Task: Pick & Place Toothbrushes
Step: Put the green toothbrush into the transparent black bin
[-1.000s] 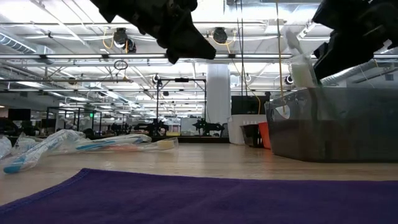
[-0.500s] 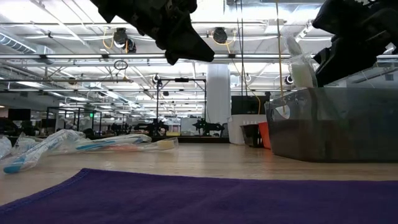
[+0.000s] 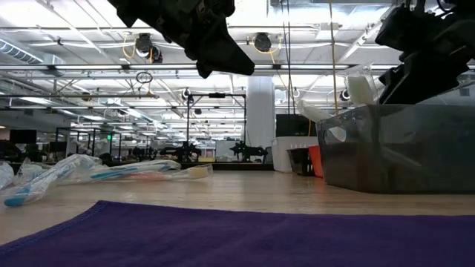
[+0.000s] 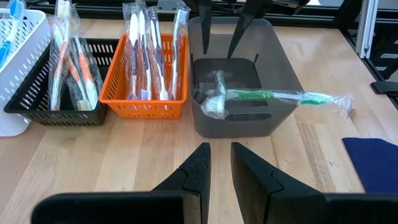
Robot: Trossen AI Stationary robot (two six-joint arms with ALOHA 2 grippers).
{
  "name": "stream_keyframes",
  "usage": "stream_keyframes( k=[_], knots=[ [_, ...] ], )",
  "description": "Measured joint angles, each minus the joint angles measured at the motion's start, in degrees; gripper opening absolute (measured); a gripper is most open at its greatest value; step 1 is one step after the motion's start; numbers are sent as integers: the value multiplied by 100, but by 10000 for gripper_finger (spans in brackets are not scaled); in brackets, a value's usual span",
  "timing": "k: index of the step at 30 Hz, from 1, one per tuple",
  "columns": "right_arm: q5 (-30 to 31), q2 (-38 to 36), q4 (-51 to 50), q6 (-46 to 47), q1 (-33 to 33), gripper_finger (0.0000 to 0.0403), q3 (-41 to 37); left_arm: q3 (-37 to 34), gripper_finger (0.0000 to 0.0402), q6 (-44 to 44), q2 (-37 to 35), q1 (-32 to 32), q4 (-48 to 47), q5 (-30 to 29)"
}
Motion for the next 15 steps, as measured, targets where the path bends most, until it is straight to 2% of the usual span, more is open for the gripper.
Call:
stream_keyframes(
  k=[5, 15],
  knots=[
    [4, 0, 96, -97, 0, 151, 0, 0, 63, 2, 0, 0, -7, 0],
    [9, -2, 577, -391, 0, 142, 0, 0, 63, -1, 0, 0, -32, 0]
  ],
)
